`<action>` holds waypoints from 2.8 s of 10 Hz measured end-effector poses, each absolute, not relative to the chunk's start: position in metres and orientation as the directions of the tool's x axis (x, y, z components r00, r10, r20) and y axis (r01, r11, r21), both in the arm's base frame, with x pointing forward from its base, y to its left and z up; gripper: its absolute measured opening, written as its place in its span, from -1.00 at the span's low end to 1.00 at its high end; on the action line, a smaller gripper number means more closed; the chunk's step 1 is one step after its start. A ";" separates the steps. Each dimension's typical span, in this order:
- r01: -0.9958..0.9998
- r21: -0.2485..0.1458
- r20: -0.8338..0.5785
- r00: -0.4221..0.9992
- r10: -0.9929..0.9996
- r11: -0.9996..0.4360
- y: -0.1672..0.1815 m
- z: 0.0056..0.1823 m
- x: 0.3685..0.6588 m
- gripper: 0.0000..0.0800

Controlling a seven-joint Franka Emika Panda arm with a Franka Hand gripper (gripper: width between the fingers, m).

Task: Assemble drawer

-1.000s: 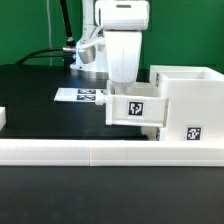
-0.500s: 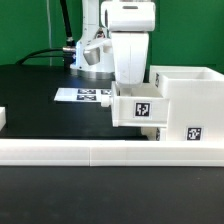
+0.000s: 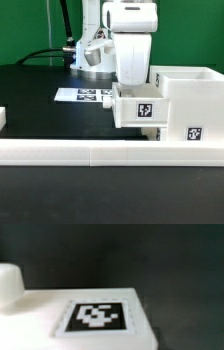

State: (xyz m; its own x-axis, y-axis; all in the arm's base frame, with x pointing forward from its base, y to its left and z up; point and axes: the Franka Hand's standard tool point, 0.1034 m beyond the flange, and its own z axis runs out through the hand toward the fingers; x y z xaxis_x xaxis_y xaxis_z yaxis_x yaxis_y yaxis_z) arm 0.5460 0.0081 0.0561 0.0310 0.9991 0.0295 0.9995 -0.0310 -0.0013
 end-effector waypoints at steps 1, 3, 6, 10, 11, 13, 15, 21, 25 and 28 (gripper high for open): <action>1.000 0.001 0.025 0.020 0.999 -0.020 0.010 0.056 0.547 -0.89; 1.000 0.002 0.025 0.022 0.999 -0.022 0.009 0.056 0.547 -0.89; 1.000 0.001 0.025 0.023 0.999 -0.023 0.008 0.056 0.547 -0.44; 0.999 0.019 0.021 0.042 0.999 -0.043 0.009 0.070 0.552 0.57; 0.999 0.021 0.018 0.045 0.999 -0.045 0.009 0.076 0.553 0.57; 0.999 0.004 -0.002 0.050 0.999 -0.050 0.004 0.101 0.556 0.62; 0.999 0.007 -0.013 0.042 0.999 -0.041 -0.016 0.114 0.564 0.62; 1.000 -0.013 0.064 0.001 0.998 0.000 -0.051 0.100 0.564 0.62; 1.000 -0.017 0.212 -0.007 0.977 0.011 -0.067 0.079 0.582 0.62; 0.999 -0.036 0.287 -0.015 0.958 0.026 -0.056 0.060 0.587 0.62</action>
Offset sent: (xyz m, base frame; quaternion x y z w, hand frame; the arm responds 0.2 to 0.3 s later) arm 0.0000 0.0000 0.0000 0.0000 0.0000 0.0000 1.0000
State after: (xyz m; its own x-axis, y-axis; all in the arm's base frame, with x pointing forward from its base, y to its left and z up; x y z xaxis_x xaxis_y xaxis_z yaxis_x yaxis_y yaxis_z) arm 0.5873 -0.0561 0.0597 -0.0145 0.9578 0.2870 0.9990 0.0260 -0.0362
